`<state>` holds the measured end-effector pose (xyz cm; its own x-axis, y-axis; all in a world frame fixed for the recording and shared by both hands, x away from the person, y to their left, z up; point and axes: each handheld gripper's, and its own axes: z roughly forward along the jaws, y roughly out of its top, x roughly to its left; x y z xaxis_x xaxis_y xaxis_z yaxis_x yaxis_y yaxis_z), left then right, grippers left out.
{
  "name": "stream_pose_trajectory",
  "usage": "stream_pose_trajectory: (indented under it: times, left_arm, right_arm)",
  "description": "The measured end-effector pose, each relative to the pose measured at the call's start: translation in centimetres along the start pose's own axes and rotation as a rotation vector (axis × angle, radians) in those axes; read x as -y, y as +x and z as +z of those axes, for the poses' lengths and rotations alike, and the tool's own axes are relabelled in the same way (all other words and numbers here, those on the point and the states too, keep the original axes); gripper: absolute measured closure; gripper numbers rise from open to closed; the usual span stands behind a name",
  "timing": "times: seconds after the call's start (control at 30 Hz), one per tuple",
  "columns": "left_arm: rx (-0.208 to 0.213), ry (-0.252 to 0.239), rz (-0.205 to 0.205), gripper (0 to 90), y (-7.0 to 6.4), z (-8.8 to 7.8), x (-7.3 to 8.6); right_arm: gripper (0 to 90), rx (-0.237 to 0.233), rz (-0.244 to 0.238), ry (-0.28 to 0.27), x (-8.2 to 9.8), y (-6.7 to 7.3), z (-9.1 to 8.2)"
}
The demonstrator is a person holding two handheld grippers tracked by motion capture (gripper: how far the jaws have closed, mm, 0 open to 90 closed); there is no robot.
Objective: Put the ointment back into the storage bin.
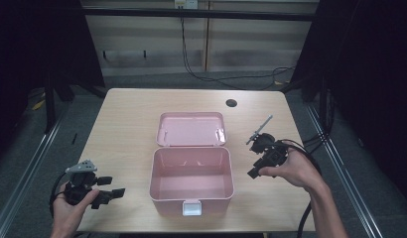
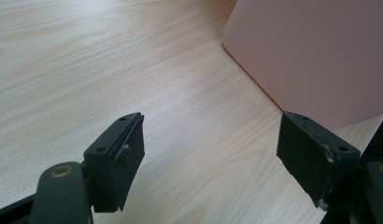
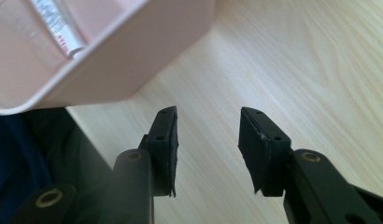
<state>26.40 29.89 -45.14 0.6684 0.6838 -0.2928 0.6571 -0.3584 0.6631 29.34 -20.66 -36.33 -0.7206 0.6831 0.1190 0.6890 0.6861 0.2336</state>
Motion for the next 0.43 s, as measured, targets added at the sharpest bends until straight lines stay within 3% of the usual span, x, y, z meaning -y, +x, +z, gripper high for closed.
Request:
stream_pose_trajectory:
  times: [0.43]
  left_arm:
    - [-0.001,0.002,0.001,23.2,0.0,0.1,0.0]
  right_arm:
    - [54.1,0.027,0.070,-0.070,3.0,-1.0,3.0]
